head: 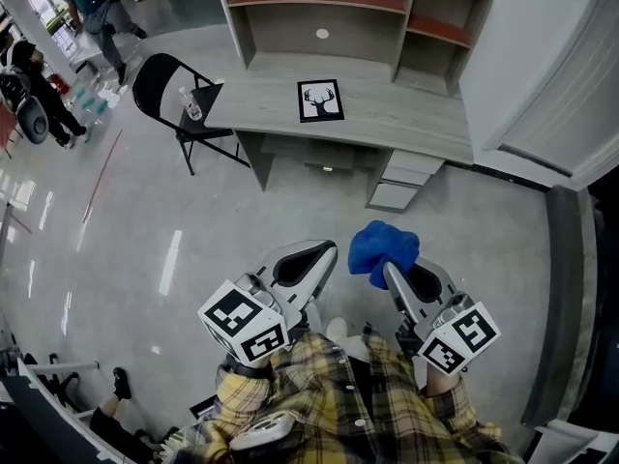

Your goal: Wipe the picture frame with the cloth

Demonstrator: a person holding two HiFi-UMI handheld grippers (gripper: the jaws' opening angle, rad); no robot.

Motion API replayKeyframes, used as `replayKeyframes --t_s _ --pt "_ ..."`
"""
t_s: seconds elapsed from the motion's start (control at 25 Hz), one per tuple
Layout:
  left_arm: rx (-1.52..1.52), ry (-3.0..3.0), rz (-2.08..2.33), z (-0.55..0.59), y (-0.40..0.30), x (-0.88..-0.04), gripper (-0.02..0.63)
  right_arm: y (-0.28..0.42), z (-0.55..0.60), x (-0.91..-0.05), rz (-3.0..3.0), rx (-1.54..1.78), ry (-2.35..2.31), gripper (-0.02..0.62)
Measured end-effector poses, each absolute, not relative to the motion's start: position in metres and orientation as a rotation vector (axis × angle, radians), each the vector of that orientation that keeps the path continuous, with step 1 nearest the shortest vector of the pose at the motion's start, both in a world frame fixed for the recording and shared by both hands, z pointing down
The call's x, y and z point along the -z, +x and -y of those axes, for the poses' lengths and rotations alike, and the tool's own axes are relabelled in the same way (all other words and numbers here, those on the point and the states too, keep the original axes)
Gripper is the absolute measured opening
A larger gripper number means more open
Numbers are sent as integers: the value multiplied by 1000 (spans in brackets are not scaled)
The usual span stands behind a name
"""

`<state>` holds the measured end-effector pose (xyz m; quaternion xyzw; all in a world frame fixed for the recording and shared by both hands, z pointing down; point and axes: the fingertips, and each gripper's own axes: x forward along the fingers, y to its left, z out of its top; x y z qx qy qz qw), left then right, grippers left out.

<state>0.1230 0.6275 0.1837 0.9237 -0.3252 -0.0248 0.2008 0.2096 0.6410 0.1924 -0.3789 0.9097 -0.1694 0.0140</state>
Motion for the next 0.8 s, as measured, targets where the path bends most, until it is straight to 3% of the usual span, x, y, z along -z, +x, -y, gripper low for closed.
replayKeyframes --t_s 0.8 --pt "38 2594 838 -430 4 -196 6 99 -451 -204 -2793 558 -1290 49"
